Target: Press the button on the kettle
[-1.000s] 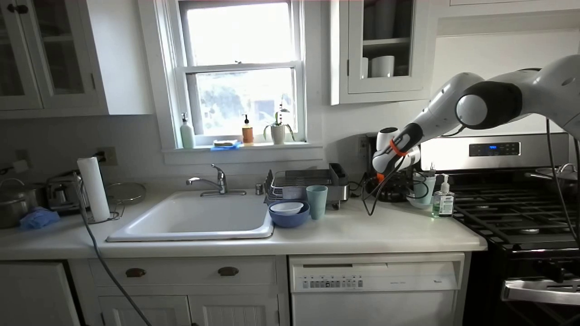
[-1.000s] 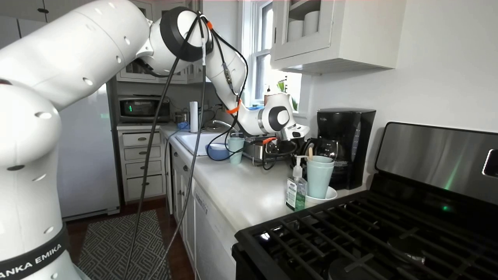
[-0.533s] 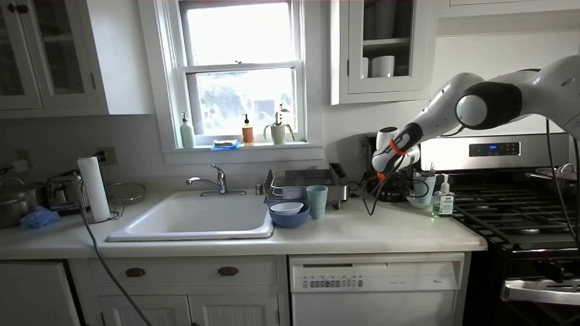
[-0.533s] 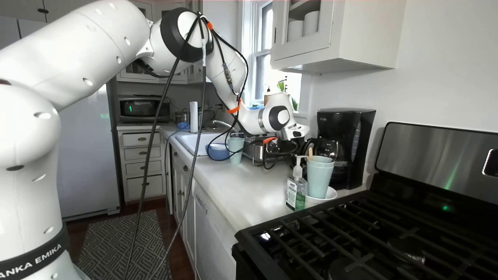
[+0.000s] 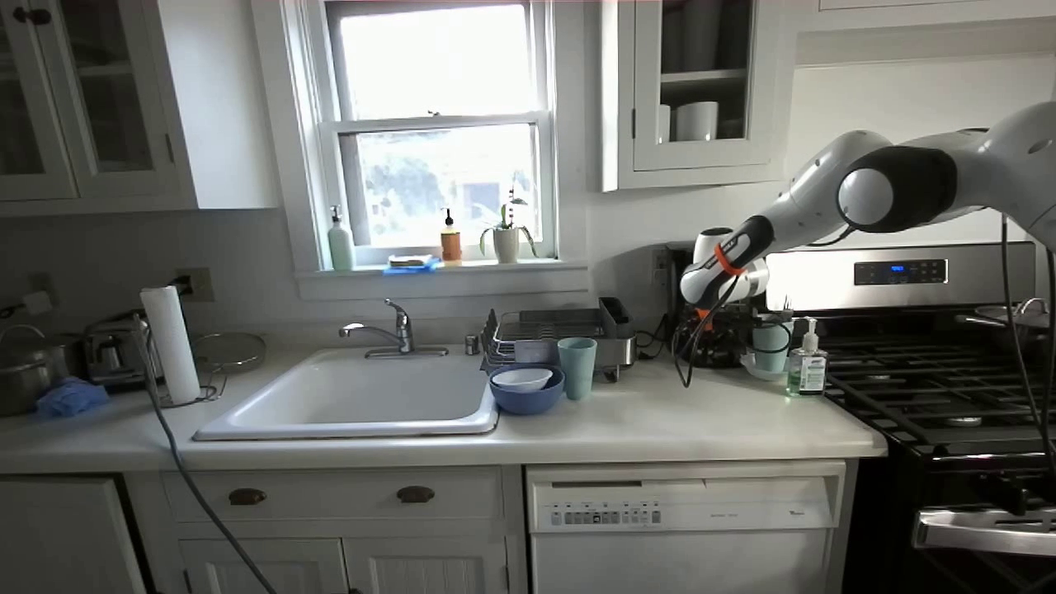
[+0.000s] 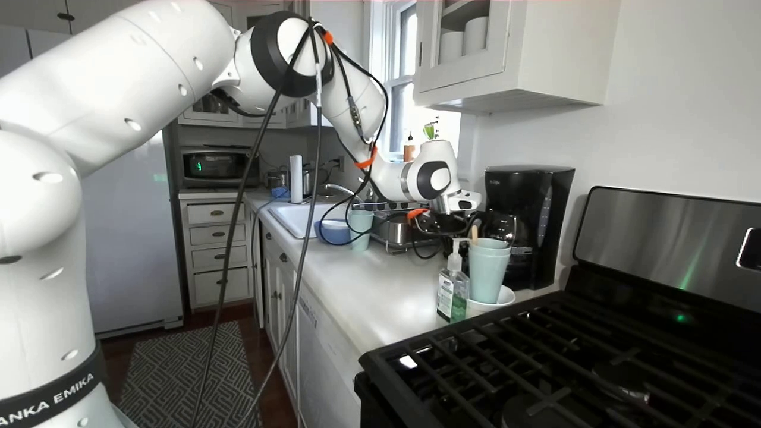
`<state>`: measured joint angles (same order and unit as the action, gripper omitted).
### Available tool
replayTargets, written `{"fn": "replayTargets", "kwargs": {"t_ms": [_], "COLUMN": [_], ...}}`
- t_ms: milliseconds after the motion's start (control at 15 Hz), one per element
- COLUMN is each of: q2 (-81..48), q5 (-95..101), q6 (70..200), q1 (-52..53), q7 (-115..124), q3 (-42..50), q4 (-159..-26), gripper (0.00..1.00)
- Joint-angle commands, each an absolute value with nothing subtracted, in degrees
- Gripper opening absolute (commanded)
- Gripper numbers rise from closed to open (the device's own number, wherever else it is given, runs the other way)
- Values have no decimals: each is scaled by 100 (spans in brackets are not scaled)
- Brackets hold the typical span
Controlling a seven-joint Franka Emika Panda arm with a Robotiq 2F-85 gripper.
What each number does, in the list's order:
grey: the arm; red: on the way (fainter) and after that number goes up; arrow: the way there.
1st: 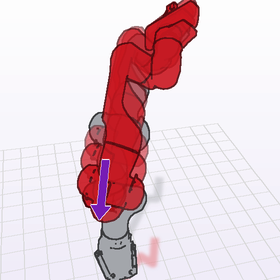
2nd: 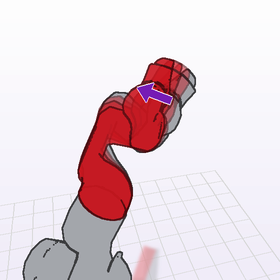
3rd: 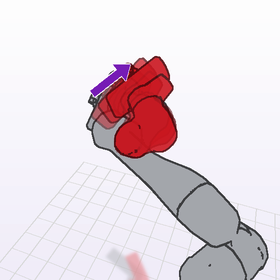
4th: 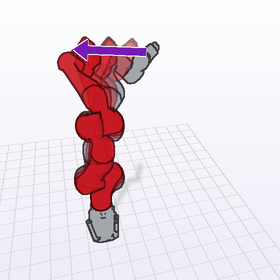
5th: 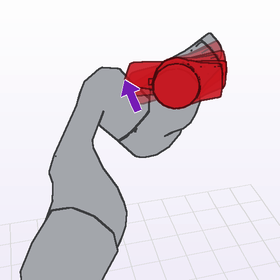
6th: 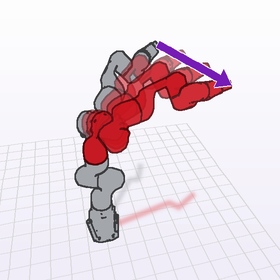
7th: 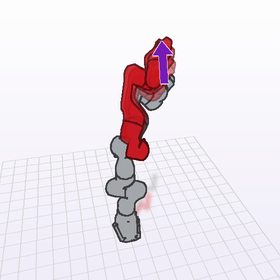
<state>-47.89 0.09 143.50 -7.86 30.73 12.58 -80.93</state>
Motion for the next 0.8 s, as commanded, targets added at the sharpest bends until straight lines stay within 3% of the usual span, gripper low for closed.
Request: {"fn": "replayTargets", "kwargs": {"t_ms": [0,733], "q2": [-5011,-5033], "q5": [-172,-239], "q6": [14355,14643], "q1": [-927,-1010], "q7": [2646,2046], "q3": [1241,1132], "q4": [-7746,-7803], "gripper": [1,1]}}
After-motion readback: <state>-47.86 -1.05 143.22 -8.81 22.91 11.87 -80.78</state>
